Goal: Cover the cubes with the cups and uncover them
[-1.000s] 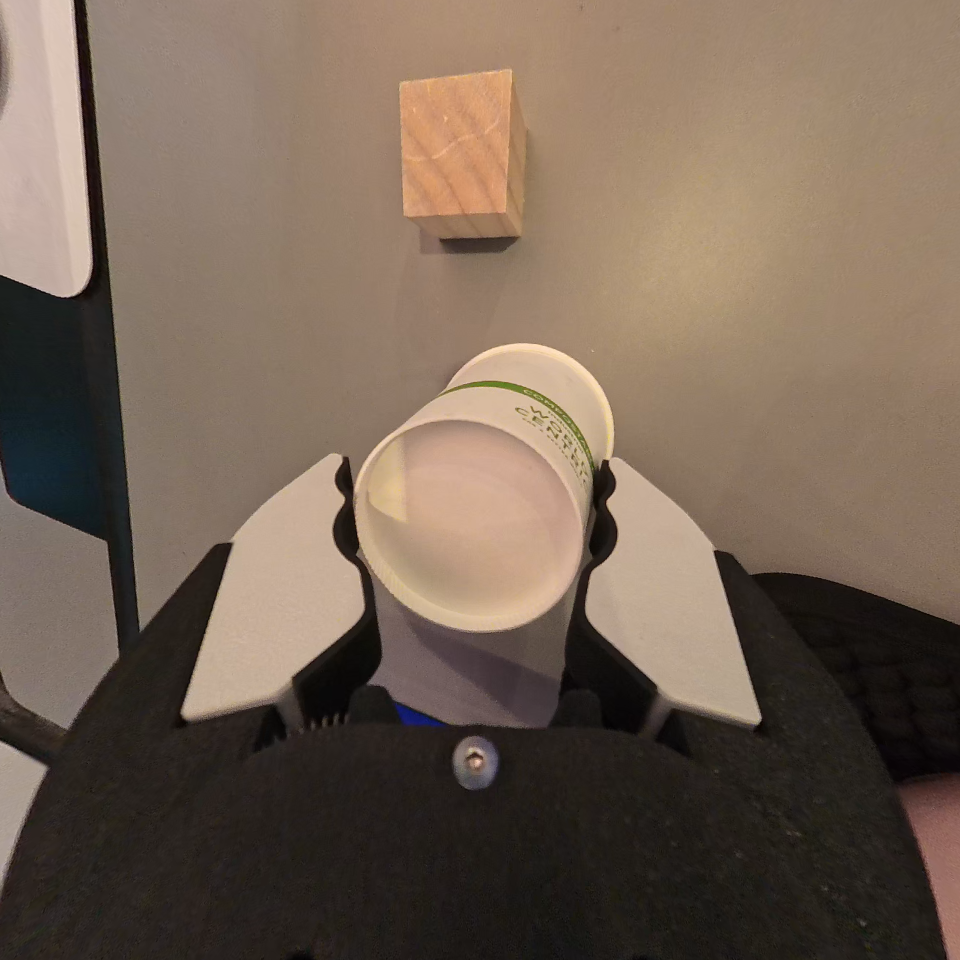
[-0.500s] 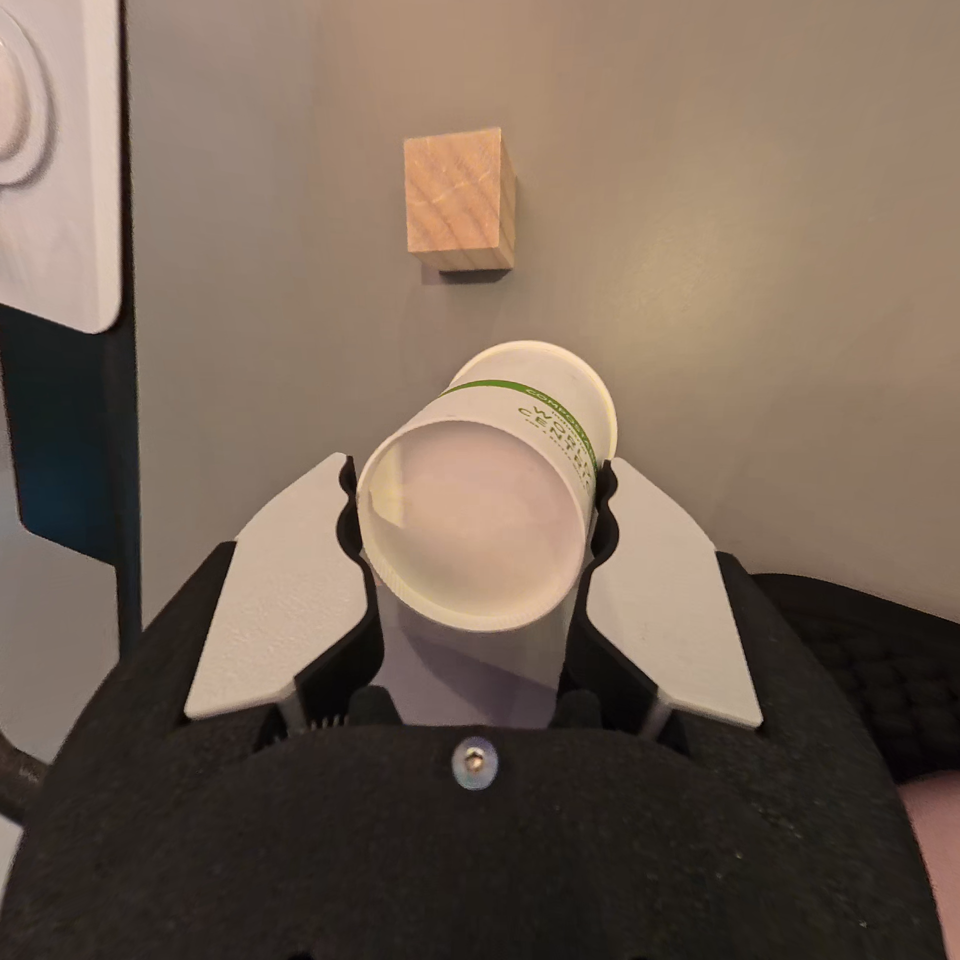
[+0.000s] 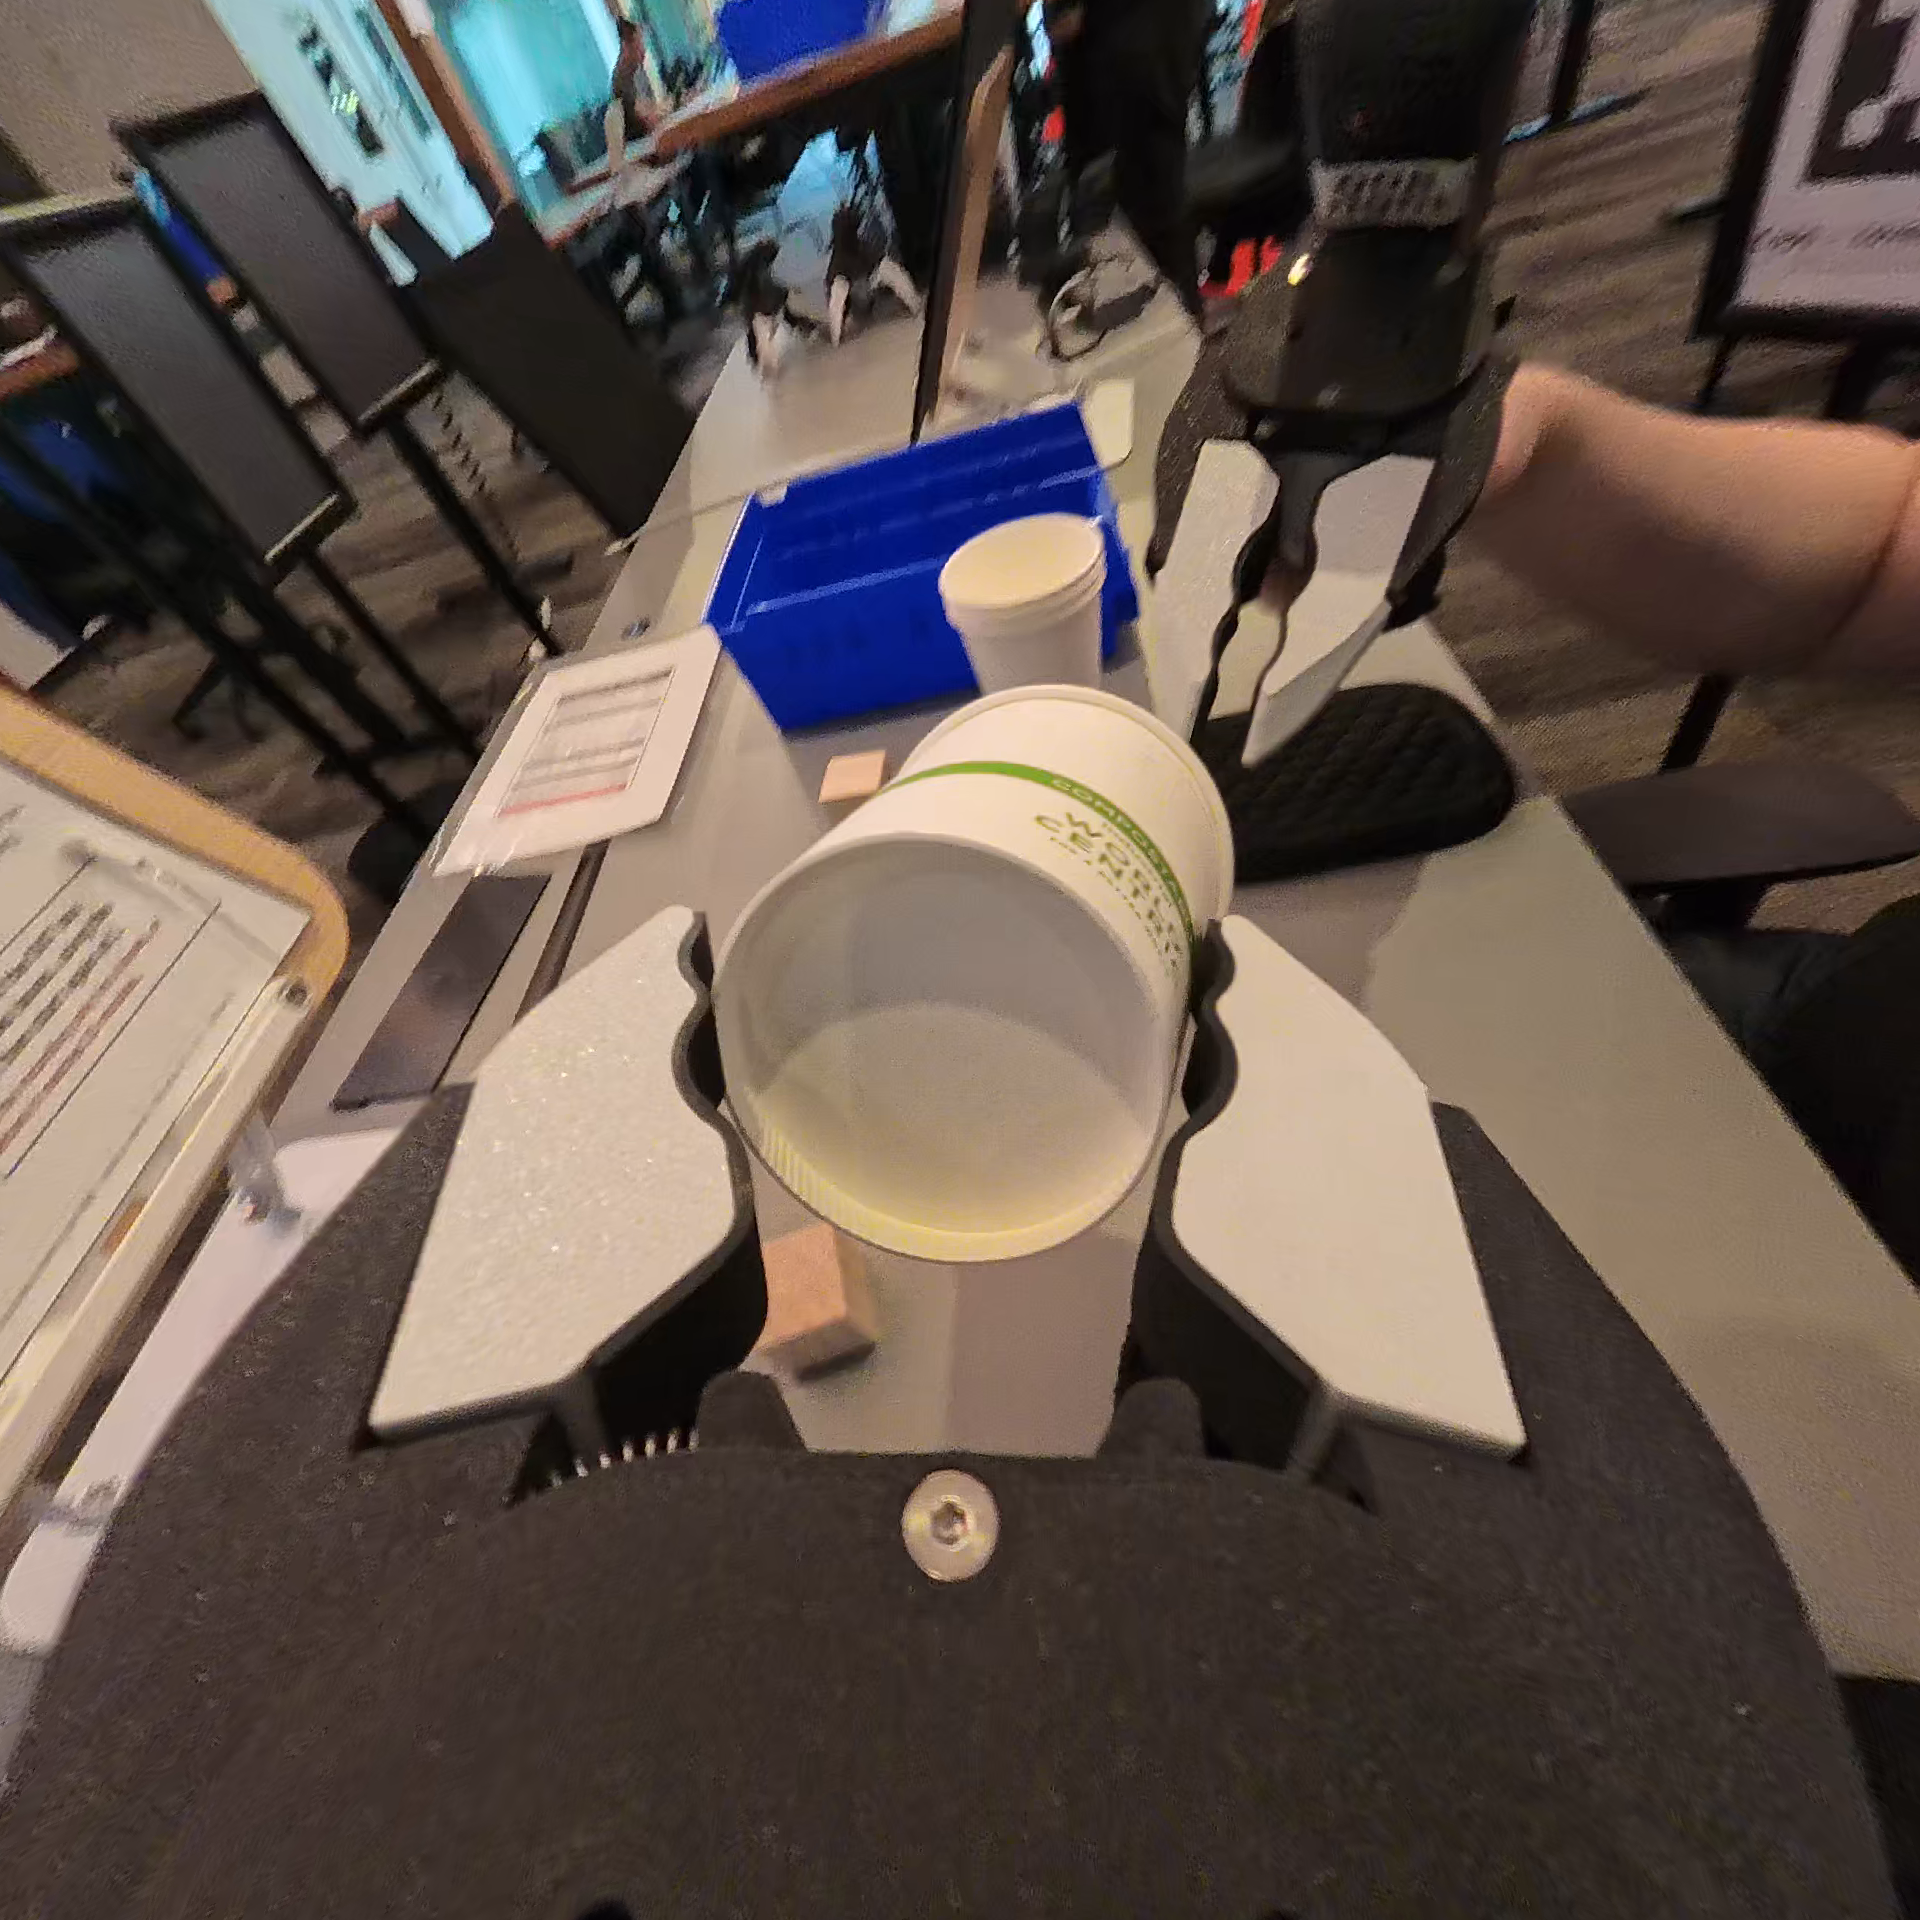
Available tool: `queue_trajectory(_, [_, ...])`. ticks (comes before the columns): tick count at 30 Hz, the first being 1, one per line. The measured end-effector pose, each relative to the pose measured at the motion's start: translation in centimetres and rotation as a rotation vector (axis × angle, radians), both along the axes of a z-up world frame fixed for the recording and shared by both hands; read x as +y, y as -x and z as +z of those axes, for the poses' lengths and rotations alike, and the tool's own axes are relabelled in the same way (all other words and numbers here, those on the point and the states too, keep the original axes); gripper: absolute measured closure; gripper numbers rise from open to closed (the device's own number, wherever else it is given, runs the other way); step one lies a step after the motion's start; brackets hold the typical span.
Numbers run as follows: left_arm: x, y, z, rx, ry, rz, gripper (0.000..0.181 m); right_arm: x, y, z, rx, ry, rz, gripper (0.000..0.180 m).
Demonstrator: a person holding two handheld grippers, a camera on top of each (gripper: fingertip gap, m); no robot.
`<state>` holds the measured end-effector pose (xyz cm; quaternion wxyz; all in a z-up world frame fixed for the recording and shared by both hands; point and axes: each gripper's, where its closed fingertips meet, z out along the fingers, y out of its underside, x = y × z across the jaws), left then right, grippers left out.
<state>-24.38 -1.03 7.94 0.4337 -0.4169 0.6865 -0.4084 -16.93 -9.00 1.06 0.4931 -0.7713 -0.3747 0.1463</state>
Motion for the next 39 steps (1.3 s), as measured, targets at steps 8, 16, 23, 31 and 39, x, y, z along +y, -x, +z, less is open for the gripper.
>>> queue_trajectory(8, [-2.3, -2.2, 1.3, -0.081, 0.029, -0.076, 0.093, 0.2, 3.9, 5.3, 0.305, -0.149, 0.083, 0.144])
queue_trajectory(16, [-3.8, -3.4, 1.0, -0.094, 0.059, -0.14, 0.094, -0.1, 4.4, 7.0, 0.632, -0.089, 0.185, 0.176])
queue_trajectory(23, [-3.8, -3.6, 1.1, -0.127, 0.054, -0.13, 0.097, -0.2, 3.6, 7.0, 0.762, -0.025, 0.218, 0.179])
queue_trajectory(31, [-1.9, -2.3, 0.3, -0.071, 0.075, -0.071, 0.098, -1.6, -0.5, 7.4, 0.666, -0.081, 0.102, 0.18])
queue_trajectory(39, [0.9, -0.3, 1.0, -0.091, 0.066, 0.033, 0.102, -4.0, -17.5, 7.9, -0.211, 0.194, -0.357, 0.179])
